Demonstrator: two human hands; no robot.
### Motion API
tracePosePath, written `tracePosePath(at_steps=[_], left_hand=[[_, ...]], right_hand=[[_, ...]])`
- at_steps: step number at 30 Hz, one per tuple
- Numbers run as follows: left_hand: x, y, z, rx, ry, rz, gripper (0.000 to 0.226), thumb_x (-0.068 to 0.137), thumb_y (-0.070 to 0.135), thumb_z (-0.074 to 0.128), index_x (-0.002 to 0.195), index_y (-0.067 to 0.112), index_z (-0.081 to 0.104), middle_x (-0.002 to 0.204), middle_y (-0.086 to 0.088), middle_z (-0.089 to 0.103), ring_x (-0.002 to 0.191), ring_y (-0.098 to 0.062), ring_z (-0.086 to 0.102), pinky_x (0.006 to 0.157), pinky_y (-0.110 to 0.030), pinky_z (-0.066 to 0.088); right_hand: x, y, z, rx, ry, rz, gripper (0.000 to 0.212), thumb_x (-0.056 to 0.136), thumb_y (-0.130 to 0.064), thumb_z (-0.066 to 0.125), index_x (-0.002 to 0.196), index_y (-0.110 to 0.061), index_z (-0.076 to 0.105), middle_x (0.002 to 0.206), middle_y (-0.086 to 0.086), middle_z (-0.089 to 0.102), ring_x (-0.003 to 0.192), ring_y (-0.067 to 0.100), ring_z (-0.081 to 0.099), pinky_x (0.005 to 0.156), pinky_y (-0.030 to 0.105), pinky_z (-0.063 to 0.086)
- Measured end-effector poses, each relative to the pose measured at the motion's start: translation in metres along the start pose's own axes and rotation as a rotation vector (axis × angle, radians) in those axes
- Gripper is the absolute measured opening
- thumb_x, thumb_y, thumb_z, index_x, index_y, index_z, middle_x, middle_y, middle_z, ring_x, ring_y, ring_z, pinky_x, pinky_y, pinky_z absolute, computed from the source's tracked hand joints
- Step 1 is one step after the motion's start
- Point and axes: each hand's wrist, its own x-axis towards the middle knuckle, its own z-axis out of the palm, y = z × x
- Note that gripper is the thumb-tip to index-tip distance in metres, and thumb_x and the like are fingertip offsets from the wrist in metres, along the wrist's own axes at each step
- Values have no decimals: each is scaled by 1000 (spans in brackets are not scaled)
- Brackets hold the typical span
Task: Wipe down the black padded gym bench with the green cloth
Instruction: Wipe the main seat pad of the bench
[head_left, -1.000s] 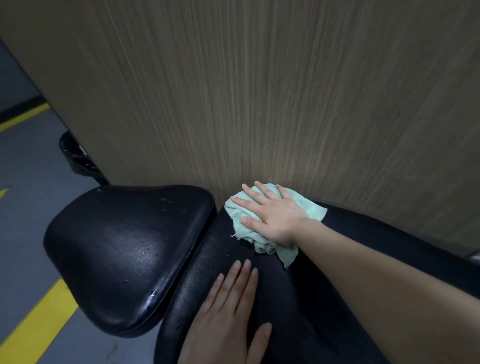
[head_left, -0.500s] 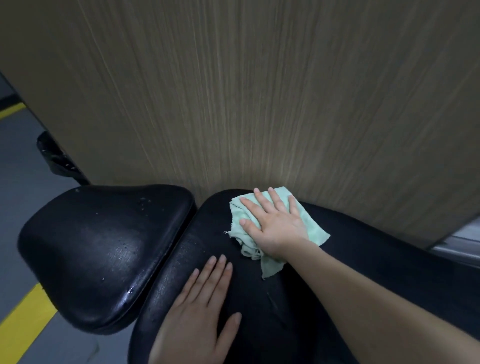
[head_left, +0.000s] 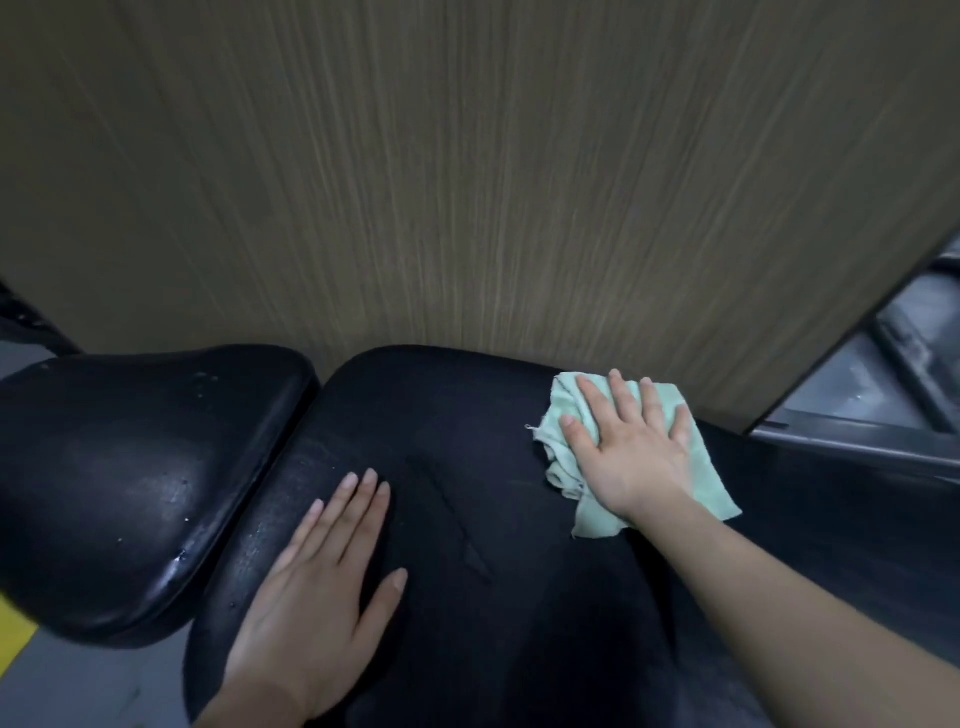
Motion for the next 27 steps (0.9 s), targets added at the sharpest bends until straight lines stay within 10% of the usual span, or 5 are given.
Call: tracePosePath(at_steps=[10, 27], left_hand=[[-2, 2, -1, -2, 9, -25, 65, 99, 51, 22, 150, 10, 27, 158, -2, 22, 146, -10, 10, 113, -33, 12], [1, 3, 1, -61, 28, -37, 67, 97, 52, 25, 150, 12, 26, 158, 0, 20, 146, -11, 10, 113, -34, 13]], right_hand=[[-66, -12, 13, -32, -19, 119, 63, 89, -64, -3, 144, -42, -23, 157, -6, -25, 143, 25, -28, 113, 57, -14], [19, -121, 17, -156, -43, -363, 59, 94, -62, 5, 148, -45, -15, 159, -6, -21, 144, 24, -26, 112, 60, -13]])
